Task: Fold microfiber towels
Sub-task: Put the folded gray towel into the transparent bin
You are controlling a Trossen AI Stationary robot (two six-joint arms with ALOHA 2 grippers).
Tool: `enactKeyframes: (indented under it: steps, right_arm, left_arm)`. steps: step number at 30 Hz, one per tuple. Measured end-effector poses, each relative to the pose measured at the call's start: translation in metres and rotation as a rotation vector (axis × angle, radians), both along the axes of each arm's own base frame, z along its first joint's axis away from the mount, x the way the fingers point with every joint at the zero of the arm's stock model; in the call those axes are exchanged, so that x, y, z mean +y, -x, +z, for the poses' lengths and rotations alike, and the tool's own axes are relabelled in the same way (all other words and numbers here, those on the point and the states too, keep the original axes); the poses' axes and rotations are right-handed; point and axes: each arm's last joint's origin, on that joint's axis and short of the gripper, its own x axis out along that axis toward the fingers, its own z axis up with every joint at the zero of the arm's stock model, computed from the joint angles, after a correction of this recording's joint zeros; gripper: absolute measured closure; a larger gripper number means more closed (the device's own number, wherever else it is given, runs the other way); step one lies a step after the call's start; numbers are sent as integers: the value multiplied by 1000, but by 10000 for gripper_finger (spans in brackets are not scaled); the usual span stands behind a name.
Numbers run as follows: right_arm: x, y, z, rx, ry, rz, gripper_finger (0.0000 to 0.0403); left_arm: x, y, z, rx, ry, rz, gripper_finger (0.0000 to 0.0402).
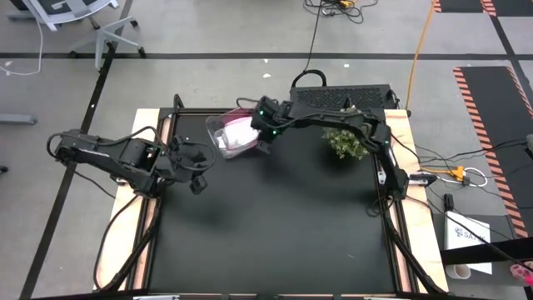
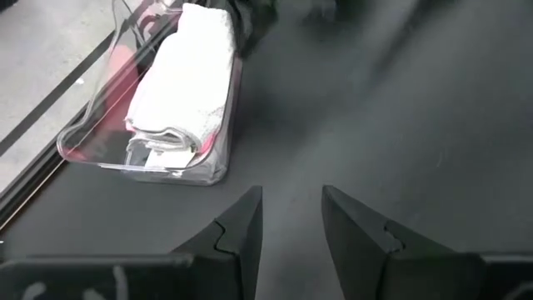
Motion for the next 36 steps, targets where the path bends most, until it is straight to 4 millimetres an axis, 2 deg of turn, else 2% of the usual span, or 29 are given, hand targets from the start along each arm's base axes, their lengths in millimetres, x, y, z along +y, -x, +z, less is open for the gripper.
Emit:
enactKeyframes:
  steps: [5, 10, 18, 21, 25, 36]
  right_arm:
    - [19, 5, 58, -134, 161, 41, 403]
    - [19, 12, 72, -110, 191, 37, 403]
    - [-9, 4, 48, -37, 310, 30, 403]
    - [-24, 6, 40, -21, 309, 1, 403]
    - [-37, 7, 17, 32, 263, -5, 403]
    - [-43, 0, -7, 44, 244, -20, 403]
  left_arm:
    - [0, 0, 0, -1, -6, 0, 275]
    - [0, 0, 0, -5, -34, 14, 275]
    - [1, 0, 1, -12, -52, 29, 275]
    - [1, 0, 1, -16, -49, 34, 275]
    - [1, 0, 1, -23, -38, 49, 275]
    - [1, 0, 1, -33, -23, 68, 275]
